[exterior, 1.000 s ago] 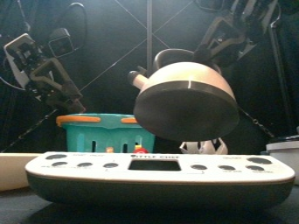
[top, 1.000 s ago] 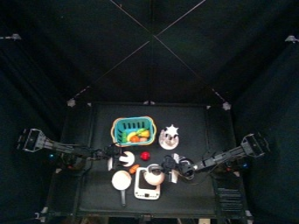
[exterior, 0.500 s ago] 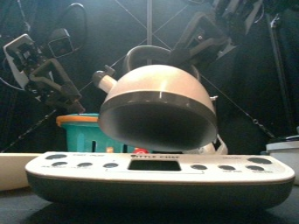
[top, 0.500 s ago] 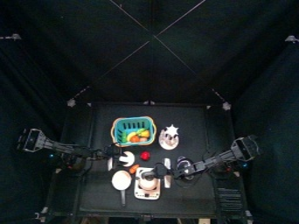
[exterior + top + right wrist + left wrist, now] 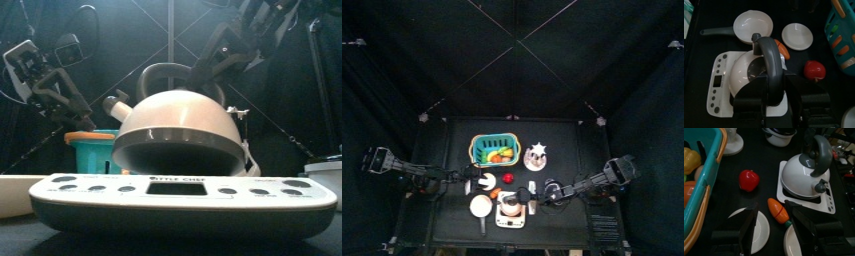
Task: Grab kettle handle and place onto stove
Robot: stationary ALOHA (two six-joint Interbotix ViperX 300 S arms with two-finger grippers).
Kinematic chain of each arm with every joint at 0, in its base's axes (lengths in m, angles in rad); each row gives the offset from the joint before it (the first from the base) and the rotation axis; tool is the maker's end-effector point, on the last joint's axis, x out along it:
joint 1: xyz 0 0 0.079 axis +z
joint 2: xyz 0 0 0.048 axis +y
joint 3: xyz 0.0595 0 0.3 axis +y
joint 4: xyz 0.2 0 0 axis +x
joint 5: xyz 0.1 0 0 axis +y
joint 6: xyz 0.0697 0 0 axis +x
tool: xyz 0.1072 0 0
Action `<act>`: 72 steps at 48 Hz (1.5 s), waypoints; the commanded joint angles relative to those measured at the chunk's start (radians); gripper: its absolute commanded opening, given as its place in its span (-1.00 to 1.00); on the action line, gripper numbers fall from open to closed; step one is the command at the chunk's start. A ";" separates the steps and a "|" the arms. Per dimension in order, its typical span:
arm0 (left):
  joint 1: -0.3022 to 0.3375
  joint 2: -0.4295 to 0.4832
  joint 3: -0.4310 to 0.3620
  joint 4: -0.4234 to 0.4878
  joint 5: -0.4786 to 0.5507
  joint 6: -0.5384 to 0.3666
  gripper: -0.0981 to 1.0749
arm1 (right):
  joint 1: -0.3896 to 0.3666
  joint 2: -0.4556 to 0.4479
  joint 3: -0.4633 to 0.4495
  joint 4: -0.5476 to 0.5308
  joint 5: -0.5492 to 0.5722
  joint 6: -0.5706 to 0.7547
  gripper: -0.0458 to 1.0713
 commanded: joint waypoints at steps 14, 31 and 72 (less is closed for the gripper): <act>0.000 -0.003 -0.009 -0.002 -0.008 0.000 0.60 | 0.003 -0.005 -0.026 -0.003 0.002 0.000 0.01; 0.000 -0.003 -0.009 -0.002 -0.005 0.000 0.60 | 0.009 -0.015 -0.018 -0.005 -0.003 0.000 0.01; 0.000 -0.003 -0.008 0.000 -0.003 0.000 0.61 | 0.021 -0.032 -0.003 -0.017 -0.005 0.000 0.61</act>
